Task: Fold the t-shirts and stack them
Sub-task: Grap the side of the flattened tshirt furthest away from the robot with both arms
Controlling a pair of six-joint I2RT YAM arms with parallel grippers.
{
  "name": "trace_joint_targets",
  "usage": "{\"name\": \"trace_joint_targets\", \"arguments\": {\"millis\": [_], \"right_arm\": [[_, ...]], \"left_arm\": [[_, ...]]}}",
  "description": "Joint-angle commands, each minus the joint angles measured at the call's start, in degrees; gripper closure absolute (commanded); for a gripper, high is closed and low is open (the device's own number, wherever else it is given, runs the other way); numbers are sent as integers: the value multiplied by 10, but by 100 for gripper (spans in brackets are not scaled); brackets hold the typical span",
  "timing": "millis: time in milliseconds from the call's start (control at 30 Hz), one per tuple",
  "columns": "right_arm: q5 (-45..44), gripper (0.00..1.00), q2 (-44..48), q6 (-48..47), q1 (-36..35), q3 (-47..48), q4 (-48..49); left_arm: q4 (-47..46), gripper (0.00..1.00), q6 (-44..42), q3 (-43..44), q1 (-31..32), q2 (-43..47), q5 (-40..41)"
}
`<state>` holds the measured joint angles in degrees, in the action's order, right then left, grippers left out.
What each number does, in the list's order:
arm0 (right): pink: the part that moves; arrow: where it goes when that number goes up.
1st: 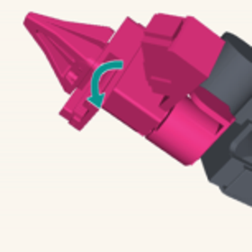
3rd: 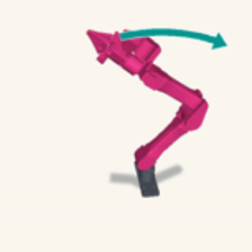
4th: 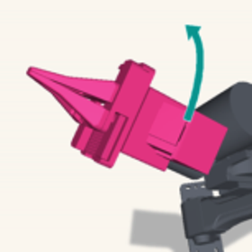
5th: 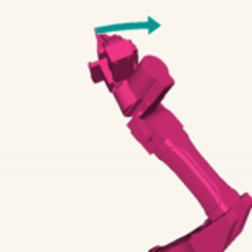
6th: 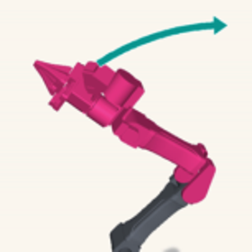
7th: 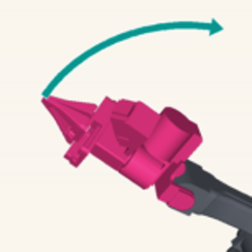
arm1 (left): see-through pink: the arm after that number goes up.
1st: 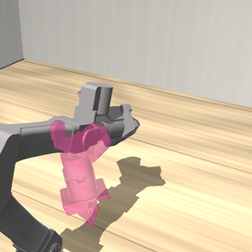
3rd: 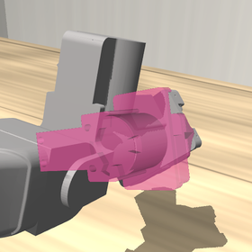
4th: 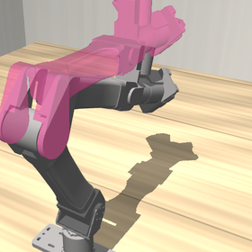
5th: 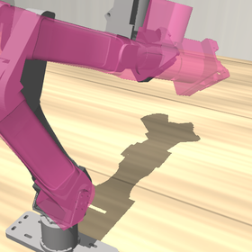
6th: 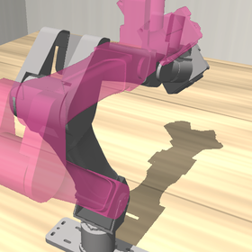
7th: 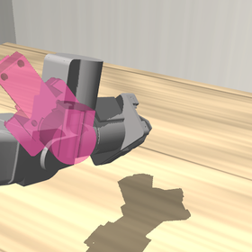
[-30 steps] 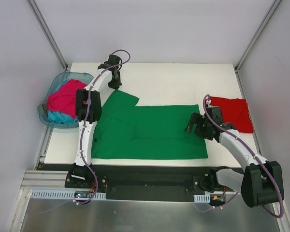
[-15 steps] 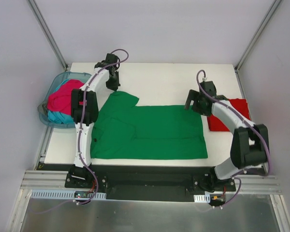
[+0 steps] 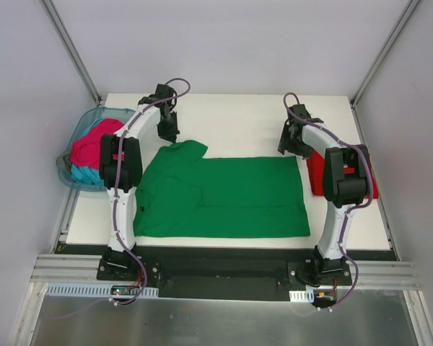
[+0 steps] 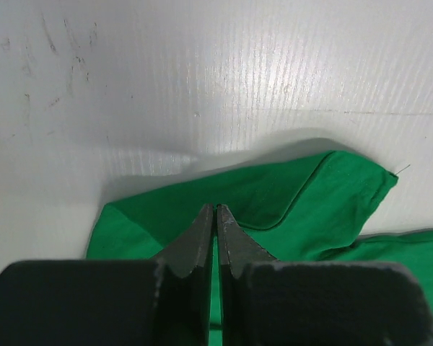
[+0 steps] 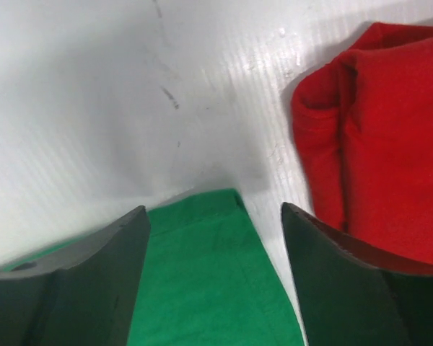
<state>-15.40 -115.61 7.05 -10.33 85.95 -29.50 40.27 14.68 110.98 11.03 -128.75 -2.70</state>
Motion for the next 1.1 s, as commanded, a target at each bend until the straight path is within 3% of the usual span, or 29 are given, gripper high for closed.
{"name": "trace_joint_targets", "arguments": {"millis": [0, 300, 500, 867, 1067], "right_arm": [[-18, 28, -15, 7, 8, 31, -24], [8, 57, -33, 14, 17, 23, -9], [20, 66, -30, 11, 17, 11, 4], [21, 63, -44, 20, 26, 29, 5], [46, 71, -55, 17, 29, 34, 5]], "left_arm": [[-16, 100, 13, -24, 2, 57, -17], [-29, 100, 16, -59, 2, 75, -26], [-34, 100, 15, -73, 2, 89, -27], [-38, 100, 11, -81, 2, 100, -34], [-39, 100, 11, -81, 2, 99, -39]]}}
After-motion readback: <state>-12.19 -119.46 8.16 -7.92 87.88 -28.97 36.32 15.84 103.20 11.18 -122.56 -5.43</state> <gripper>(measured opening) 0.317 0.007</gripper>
